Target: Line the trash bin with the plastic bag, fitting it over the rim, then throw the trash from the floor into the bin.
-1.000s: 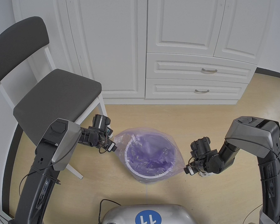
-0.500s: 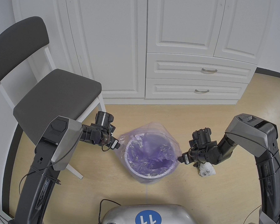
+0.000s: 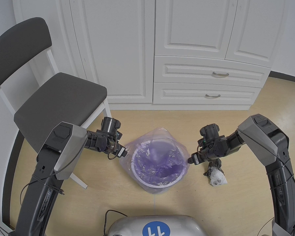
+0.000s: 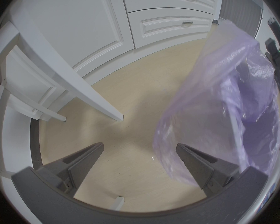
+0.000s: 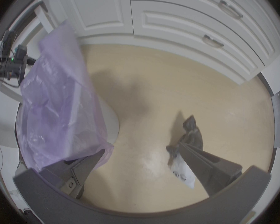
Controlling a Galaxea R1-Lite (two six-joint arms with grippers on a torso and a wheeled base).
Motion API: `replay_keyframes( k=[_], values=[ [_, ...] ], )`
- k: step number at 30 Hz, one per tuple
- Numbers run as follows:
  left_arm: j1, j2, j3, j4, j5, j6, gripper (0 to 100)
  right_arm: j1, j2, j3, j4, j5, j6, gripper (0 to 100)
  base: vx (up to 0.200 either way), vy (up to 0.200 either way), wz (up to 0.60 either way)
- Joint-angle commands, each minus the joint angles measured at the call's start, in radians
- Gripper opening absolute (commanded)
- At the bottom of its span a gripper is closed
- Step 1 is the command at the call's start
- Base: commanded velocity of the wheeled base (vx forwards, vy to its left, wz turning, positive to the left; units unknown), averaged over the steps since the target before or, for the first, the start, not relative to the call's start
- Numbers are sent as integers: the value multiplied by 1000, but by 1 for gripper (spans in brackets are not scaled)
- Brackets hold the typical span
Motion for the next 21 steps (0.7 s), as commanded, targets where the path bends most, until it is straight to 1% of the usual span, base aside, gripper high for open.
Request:
replay_keyframes(
  k=[1, 2, 3, 5, 8, 9, 11, 13, 15, 21],
  values=[
    [5, -11, 0, 1, 1, -24, 100, -17, 127, -216, 55, 13, -33, 100, 0, 0, 0],
    [5, -11, 0, 1, 1, -24, 100, -17, 127, -216, 55, 13, -33, 100, 0, 0, 0],
    [5, -34, 0, 6, 1, -70, 100, -28, 187, -266, 64, 19, -64, 100, 0, 0, 0],
    [5, -34, 0, 4, 1, -73, 100, -40, 207, -290, 71, 24, -86, 100, 0, 0, 0],
    [2, -31, 0, 4, 1, -76, 100, -45, 215, -309, 87, 25, -89, 100, 0, 0, 0],
    [-1, -24, 0, 3, 1, -75, 100, -45, 224, -341, 156, 25, -92, 100, 0, 0, 0],
    [-1, -14, 0, -4, 3, -76, 100, -45, 229, -370, 202, 25, -92, 100, 0, 0, 0],
    [-3, 1, 0, -8, 1, -76, 100, -47, 252, -431, 292, 25, -92, 100, 0, 0, 0],
    [-3, 6, 0, -8, 1, -75, 100, -47, 270, -436, 338, 25, -92, 100, 0, 0, 0],
    [3, 21, 0, -11, 1, -72, 100, -53, 278, -436, 364, 27, -93, 100, 0, 0, 0]
  ],
)
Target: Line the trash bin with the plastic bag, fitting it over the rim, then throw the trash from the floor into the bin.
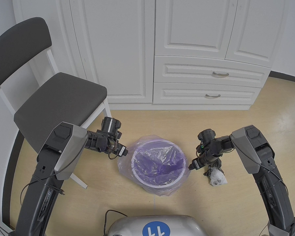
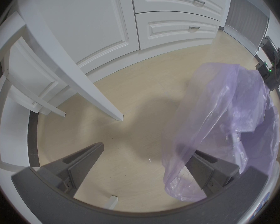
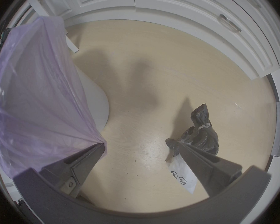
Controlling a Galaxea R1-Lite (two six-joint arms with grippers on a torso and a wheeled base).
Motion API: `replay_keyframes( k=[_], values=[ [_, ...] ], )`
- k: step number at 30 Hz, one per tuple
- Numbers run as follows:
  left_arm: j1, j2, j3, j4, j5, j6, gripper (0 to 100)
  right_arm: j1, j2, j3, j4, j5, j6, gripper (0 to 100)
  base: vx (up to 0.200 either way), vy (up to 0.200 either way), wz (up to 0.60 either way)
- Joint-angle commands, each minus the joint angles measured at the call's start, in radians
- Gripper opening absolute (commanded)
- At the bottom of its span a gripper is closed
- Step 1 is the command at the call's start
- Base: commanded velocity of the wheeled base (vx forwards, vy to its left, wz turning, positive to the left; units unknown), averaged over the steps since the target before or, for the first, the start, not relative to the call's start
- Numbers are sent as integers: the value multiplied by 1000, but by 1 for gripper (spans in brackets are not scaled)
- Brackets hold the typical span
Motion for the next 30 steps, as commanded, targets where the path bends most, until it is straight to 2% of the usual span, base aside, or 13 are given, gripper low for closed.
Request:
replay_keyframes(
  k=[1, 11, 17, 24, 28, 30],
  values=[
    [8, 26, 0, -6, 2, 1, 100, -4, 28, -11, 4, 1, -1, 100, 0, 0, 0],
    [43, 95, 0, -35, -1, 21, 100, -10, 28, -11, -3, 7, 13, 100, 0, 0, 0],
    [48, 164, 0, -111, -6, 104, 100, -12, 25, -11, -8, 24, 55, 100, 0, 0, 0],
    [48, 161, 0, -157, -20, 96, 100, -12, 26, -11, -6, 32, 61, 100, 0, 0, 0],
    [46, 122, 0, -180, -23, 72, 100, -12, 28, -11, 0, 32, 68, 100, 0, 0, 0],
    [43, 86, 0, -173, -21, 27, 100, -12, 26, -11, -8, 33, 71, 100, 0, 0, 0]
  ],
)
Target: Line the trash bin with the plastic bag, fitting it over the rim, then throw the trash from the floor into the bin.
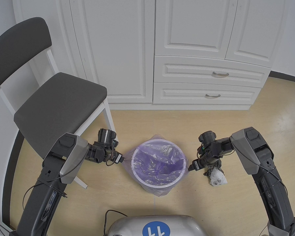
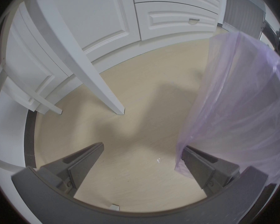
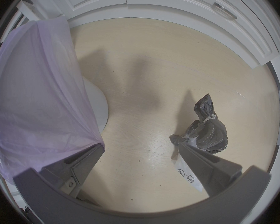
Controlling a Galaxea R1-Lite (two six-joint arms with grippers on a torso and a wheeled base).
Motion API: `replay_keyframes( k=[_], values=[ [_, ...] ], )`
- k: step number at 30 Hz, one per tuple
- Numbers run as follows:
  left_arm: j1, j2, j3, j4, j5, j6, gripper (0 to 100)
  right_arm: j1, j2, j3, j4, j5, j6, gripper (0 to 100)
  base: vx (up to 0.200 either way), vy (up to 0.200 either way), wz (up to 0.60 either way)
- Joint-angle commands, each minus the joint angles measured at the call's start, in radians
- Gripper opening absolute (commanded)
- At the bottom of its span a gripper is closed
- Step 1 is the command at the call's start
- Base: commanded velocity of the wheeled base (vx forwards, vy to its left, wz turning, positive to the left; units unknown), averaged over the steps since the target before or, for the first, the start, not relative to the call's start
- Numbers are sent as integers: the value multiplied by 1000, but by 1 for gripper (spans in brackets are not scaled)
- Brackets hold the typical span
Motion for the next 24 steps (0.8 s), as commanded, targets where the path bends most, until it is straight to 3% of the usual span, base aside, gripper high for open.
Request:
replay_keyframes(
  k=[1, 4, 7, 9, 13, 18, 19, 21, 24],
  values=[
    [-4, -66, 0, 14, 1, -45, 100, -2, -6, 0, -12, 2, 2, 100, 0, 0, 0],
    [-4, -132, 0, 91, 1, -76, 100, -35, -90, 47, -44, 42, 2, 100, 0, 0, 0],
    [-7, -212, 20, 178, 1, -116, 100, -70, -225, 205, -83, 166, -25, 100, 0, 0, 0],
    [-11, -264, 63, 209, 1, -130, 100, -93, -297, 285, -119, 226, -90, 100, 0, 0, 0],
    [-14, -353, 199, 207, 6, -142, 100, -131, -403, 401, -179, 252, -245, 100, 0, 0, 0],
    [-11, -437, 340, 140, 10, -142, 100, -116, -507, 518, -276, 251, -266, 100, 0, 0, 0],
    [-11, -453, 365, 118, 9, -142, 100, -111, -527, 541, -307, 251, -266, 0, 0, 0, 0],
    [-13, -471, 390, 98, 7, -142, 100, -104, -549, 566, -339, 249, -266, 0, 0, 0, 0],
    [-21, -552, 520, 28, 1, -142, 100, -31, -638, 727, -491, 252, -257, 0, 0, 0, 0]
  ],
)
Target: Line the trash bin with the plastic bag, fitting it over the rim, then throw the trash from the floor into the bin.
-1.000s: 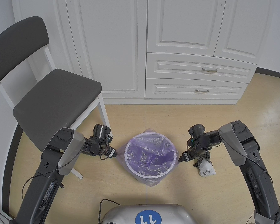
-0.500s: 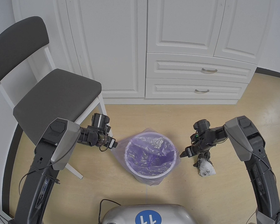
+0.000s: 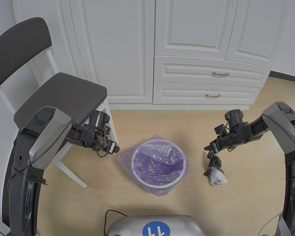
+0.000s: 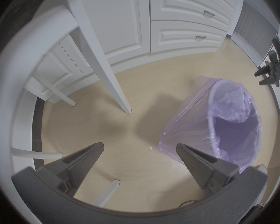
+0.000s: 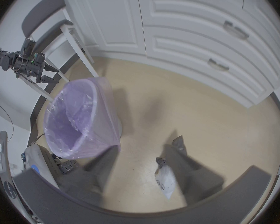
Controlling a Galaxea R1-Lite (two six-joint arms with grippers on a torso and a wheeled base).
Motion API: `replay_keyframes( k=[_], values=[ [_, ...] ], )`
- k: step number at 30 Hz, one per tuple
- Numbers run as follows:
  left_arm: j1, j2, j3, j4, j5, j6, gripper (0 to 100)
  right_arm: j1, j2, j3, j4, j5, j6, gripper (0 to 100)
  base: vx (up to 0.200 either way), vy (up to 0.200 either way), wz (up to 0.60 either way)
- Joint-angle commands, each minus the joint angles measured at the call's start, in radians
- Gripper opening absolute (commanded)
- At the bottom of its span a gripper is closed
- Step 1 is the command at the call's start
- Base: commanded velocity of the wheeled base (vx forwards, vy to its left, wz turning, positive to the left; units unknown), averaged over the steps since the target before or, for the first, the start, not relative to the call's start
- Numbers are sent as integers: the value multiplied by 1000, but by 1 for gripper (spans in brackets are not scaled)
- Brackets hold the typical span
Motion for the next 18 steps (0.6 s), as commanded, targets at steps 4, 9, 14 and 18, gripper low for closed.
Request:
replay_keyframes(
  k=[4, 9, 14, 18],
  values=[
    [-16, -226, 282, -159, -6, -4, 100, 197, -179, 305, -284, -4, 16, 0, 0, 0, 0],
    [-45, -346, 511, -330, -16, -6, 100, 370, -69, 328, -480, -159, 196, 0, 0, 0, 0],
    [-98, -446, 758, -558, -34, -26, 100, 450, 31, 238, -486, -246, 309, 0, 0, 0, 0],
    [-110, -467, 863, -704, -32, -54, 100, 465, 38, 209, -431, -243, 319, 0, 0, 0, 0]
  ],
)
